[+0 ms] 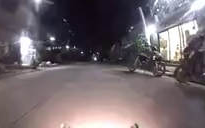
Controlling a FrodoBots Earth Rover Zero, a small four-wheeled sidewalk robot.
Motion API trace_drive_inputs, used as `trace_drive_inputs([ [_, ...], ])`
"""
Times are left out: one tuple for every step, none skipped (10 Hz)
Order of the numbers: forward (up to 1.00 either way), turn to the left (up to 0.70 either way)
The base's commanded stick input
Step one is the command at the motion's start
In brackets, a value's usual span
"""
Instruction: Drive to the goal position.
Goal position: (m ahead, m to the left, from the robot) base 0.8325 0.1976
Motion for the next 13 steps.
trace_drive_inputs([
  [0.7,0.0],
  [0.7,0.0],
  [0.7,0.0],
  [0.7,0.0],
  [0.7,0.0],
  [0.7,0.0],
  [0.7,0.0],
  [0.7,0.0],
  [0.7,0.0],
  [0.7,0.0],
  [0.7,0.0],
  [0.7,0.0],
  [0.7,0.0],
])
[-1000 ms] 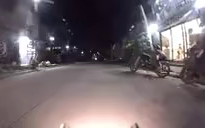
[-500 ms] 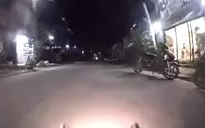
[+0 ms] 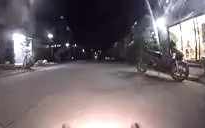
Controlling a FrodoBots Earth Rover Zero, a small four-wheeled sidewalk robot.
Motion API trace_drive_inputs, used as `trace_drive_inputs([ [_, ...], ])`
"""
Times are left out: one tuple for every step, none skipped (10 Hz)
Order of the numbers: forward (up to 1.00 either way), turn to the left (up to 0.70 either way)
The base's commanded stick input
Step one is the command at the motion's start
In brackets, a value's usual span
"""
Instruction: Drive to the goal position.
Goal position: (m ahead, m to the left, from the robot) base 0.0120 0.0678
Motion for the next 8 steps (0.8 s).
trace_drive_inputs([
  [0.7,0.0],
  [0.7,0.0],
  [0.7,0.0],
  [0.7,0.0],
  [0.7,0.0],
  [0.7,0.0],
  [0.7,0.0],
  [0.7,0.0],
])
